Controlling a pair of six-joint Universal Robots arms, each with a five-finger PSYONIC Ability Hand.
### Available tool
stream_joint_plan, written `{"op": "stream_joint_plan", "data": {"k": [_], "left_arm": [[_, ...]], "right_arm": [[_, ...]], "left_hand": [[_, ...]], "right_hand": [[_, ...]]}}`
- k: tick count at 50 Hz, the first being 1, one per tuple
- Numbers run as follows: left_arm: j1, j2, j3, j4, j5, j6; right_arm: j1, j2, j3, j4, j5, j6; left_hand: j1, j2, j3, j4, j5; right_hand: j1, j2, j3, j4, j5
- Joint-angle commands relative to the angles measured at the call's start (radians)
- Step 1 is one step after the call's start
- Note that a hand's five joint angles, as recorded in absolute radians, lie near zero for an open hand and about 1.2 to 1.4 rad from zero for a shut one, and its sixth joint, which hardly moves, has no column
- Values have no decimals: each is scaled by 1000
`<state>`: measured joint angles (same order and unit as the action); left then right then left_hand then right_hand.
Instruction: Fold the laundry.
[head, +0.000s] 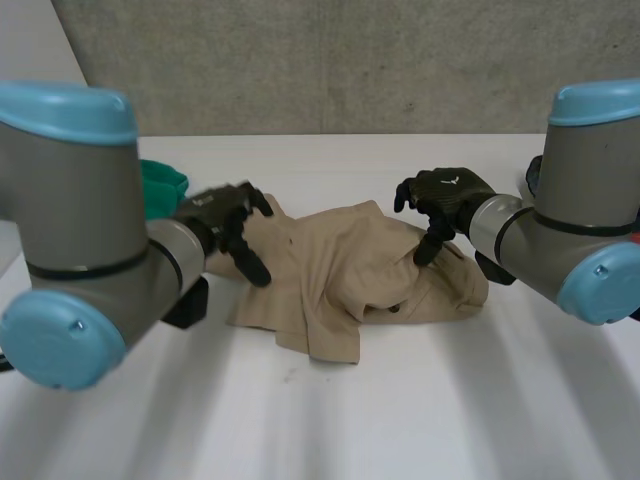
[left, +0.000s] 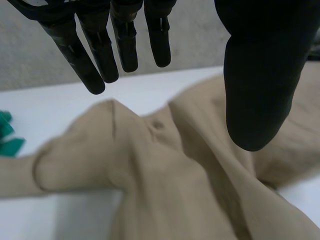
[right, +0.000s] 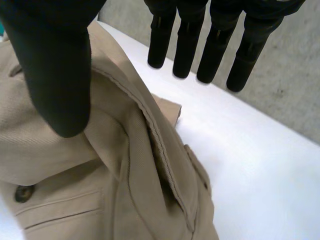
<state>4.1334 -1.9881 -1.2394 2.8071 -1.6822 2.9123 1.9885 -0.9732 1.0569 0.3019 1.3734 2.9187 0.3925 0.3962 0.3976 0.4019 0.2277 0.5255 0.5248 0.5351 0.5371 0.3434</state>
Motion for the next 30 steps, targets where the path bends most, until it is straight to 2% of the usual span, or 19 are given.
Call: {"op": "stream_joint_plan", "data": {"k": [1,5,11,16,19,24,25,27,29,30], "left_arm": [[-114,-41,-41,17,-94,-16],[-176,-96,-25,23,-169,-15],[-248,-208,59,25,-270,-4],[-283,-300,153,17,-320,5],[-308,-359,216,22,-355,19],[-328,-442,314,17,-398,54],[-329,-454,330,17,-404,62],[-334,-491,374,11,-422,90],[-338,-508,400,8,-430,111],[-338,-521,423,5,-442,126]], "right_arm": [[-54,-61,-35,137,21,16],[-91,-122,-17,195,15,13],[-138,-137,47,259,7,-33],[-166,-92,107,214,-7,-67],[-160,-42,130,151,-10,-53],[-148,20,164,13,-5,11],[-145,27,169,-9,-4,25],[-140,39,183,-56,-2,57],[-139,39,189,-75,-2,69],[-139,34,193,-84,3,83]], "left_hand": [[9,5,4,0,-1],[-50,-53,-55,-59,-59],[-147,-150,-152,-156,-156],[-218,-222,-223,-227,-228],[-218,-222,-223,-227,-228],[-218,-222,-223,-227,-228],[-218,-222,-223,-227,-228],[-218,-222,-223,-227,-228],[-16,-20,-21,-25,-26],[308,304,303,299,298]], "right_hand": [[-351,-350,-361,-363,-343],[-351,-350,-361,-363,-343],[-351,-350,-361,-363,-343],[-351,-350,-361,-363,-343],[-263,-263,-273,-275,-256],[95,95,85,83,102],[226,227,217,214,234],[643,643,633,631,650],[870,871,860,858,877],[871,871,861,859,878]]}}
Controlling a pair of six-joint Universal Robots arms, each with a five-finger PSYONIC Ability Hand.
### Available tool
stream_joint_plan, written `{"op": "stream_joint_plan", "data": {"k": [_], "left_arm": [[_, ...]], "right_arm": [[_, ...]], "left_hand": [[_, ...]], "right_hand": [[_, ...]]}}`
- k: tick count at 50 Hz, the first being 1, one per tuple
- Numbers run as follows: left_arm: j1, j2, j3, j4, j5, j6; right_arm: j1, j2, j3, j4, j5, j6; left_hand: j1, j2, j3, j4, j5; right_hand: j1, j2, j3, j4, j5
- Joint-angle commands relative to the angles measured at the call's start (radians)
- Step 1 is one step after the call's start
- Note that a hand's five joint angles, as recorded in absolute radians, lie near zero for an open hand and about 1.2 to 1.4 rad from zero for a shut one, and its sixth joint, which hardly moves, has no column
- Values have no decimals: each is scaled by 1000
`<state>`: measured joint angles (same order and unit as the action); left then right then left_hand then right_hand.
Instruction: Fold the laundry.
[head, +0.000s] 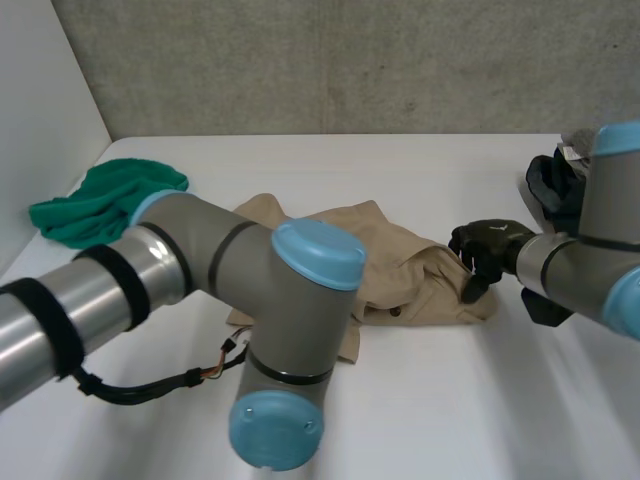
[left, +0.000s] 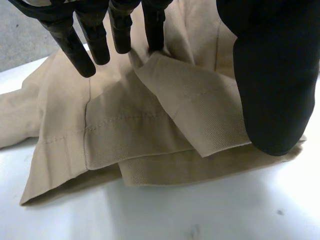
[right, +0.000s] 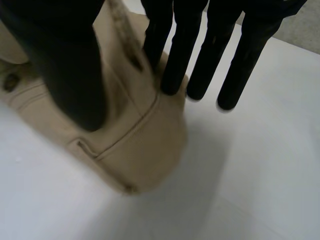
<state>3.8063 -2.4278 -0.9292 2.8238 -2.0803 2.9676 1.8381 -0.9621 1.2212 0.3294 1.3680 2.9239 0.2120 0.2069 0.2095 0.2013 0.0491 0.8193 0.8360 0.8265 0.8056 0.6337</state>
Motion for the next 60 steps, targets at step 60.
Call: {"op": "stream_joint_plan", "data": {"k": [60], "left_arm": [[550,268,440,410,540,231]], "right_arm": [[185,-23,-398,-888,131,-181]], "left_hand": [[1184,1189,1187,1195,1173]], "right_hand": [[577,560,570,591,588]]}}
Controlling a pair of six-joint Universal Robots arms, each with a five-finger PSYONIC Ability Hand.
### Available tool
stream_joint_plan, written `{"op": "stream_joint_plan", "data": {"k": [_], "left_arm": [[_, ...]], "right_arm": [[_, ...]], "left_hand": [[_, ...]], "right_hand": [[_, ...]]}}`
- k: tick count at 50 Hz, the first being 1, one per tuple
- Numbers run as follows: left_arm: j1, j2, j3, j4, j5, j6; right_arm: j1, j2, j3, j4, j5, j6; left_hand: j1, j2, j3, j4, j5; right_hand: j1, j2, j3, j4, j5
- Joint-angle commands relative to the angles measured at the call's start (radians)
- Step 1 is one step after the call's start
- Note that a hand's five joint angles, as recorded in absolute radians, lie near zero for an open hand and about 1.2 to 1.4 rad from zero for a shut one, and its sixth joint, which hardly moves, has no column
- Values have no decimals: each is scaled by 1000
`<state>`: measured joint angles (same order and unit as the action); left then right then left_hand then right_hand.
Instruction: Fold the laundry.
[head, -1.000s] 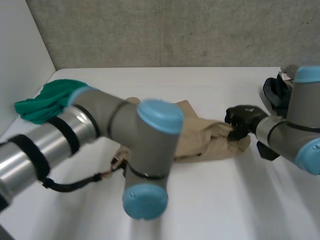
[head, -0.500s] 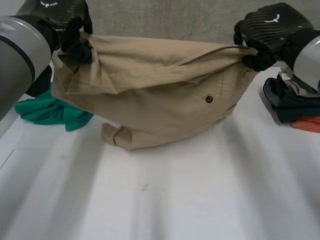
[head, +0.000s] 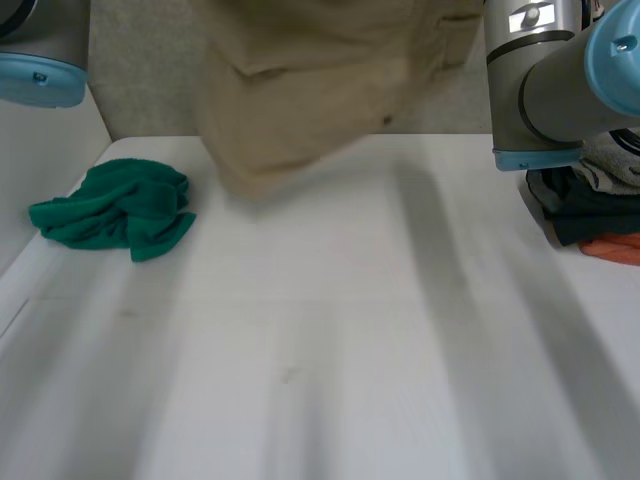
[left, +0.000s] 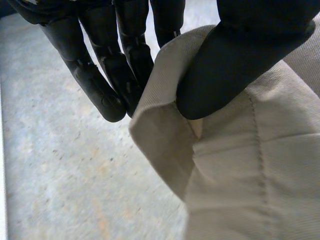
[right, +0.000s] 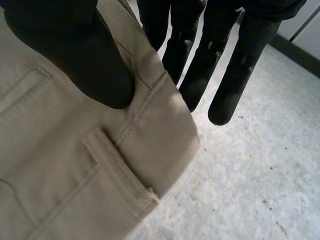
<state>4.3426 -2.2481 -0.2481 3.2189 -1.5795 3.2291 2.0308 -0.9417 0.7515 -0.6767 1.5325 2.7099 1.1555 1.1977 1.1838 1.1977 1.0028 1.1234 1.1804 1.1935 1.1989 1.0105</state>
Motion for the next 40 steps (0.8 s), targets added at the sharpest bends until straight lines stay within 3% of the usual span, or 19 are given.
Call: {"op": "stream_joint_plan", "data": {"k": [1,9,17,25,29,34,37,40], "left_arm": [[18,94,-278,19,38,-29],[12,127,-686,19,52,1],[-20,97,-1006,2,24,86],[-63,194,-1169,-180,-14,159],[-67,297,-1223,-318,-16,189],[-95,439,-1316,-542,16,305],[-132,475,-1353,-649,41,388],[-149,475,-1364,-705,47,434]], "right_arm": [[-12,-48,89,132,-34,31],[-41,-80,345,262,-81,30],[-63,-9,598,310,-175,-56],[-104,-68,762,475,-163,-180],[-124,-189,816,688,-181,-252],[-207,-336,839,1146,-230,-444],[-237,-336,833,1360,-248,-559],[-239,-335,816,1427,-261,-617]], "left_hand": [[241,199,213,199,219],[241,199,213,199,219],[241,199,213,199,219],[241,199,213,199,219],[241,199,213,199,219],[241,199,213,199,219],[241,199,213,199,219],[241,199,213,199,219]], "right_hand": [[273,216,203,197,211],[273,216,203,197,211],[273,216,203,197,211],[273,216,203,197,211],[273,216,203,197,211],[273,216,203,197,211],[273,216,203,197,211],[273,216,203,197,211]]}}
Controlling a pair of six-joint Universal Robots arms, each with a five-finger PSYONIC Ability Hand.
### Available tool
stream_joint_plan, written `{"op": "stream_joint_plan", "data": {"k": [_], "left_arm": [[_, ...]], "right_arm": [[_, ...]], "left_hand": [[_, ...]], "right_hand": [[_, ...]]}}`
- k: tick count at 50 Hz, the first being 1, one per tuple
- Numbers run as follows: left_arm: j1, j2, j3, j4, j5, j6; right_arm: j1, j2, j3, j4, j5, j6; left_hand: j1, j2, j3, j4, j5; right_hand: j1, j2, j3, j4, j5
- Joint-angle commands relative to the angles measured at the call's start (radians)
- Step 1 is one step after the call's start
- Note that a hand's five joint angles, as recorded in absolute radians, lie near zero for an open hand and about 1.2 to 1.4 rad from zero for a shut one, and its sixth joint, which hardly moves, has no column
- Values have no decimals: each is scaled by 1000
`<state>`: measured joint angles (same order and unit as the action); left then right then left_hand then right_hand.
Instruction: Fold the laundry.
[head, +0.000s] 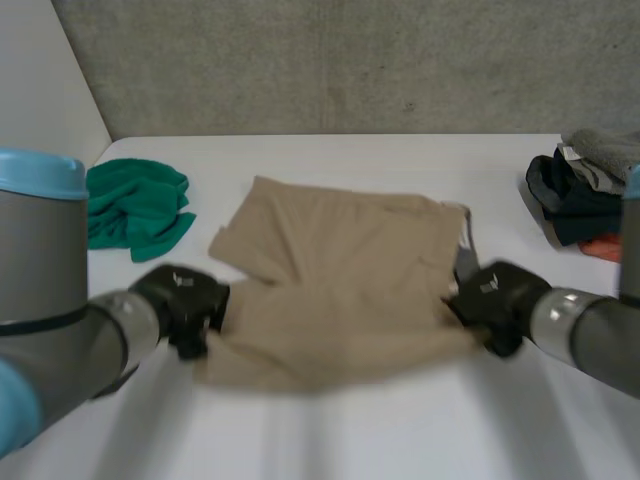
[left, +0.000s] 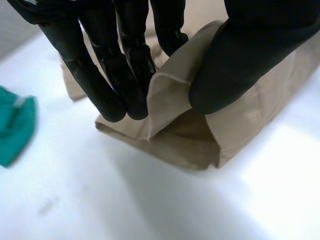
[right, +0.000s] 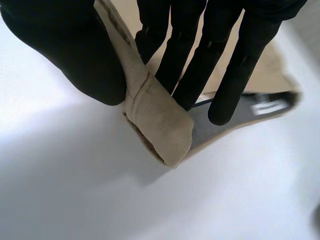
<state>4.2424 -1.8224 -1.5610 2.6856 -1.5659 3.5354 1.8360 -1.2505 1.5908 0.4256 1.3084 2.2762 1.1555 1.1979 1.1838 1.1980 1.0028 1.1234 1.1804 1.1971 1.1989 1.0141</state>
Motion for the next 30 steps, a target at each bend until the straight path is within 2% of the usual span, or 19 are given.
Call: {"op": "stream_joint_plan", "data": {"k": [1,4,9,14,18,28,29,30], "left_arm": [[-53,48,-45,-187,30,141],[-58,42,11,-153,21,145],[-52,-69,237,26,-9,120],[-47,-283,546,164,-32,105],[-44,-476,808,163,-83,96],[-32,-892,1412,103,-181,163],[-33,-912,1444,103,-186,165],[-39,-945,1484,106,-183,160]], "right_arm": [[-35,-21,-37,311,-37,-182],[-20,3,-70,263,-35,-140],[-4,88,-205,87,-24,83],[16,179,-336,-78,46,244],[19,268,-425,-212,115,281],[16,480,-563,-524,184,287],[17,508,-571,-569,189,290],[19,523,-574,-596,189,292]], "left_hand": [[241,198,212,198,219],[241,198,212,198,219],[241,198,212,198,219],[241,198,212,198,219],[241,198,212,198,219],[241,198,212,198,219],[241,198,212,198,219],[105,62,76,62,83]], "right_hand": [[273,216,199,197,208],[273,216,199,197,208],[273,216,199,197,208],[273,216,199,197,208],[273,216,199,197,208],[273,216,199,197,208],[232,175,158,156,167],[-106,-163,-179,-181,-171]]}}
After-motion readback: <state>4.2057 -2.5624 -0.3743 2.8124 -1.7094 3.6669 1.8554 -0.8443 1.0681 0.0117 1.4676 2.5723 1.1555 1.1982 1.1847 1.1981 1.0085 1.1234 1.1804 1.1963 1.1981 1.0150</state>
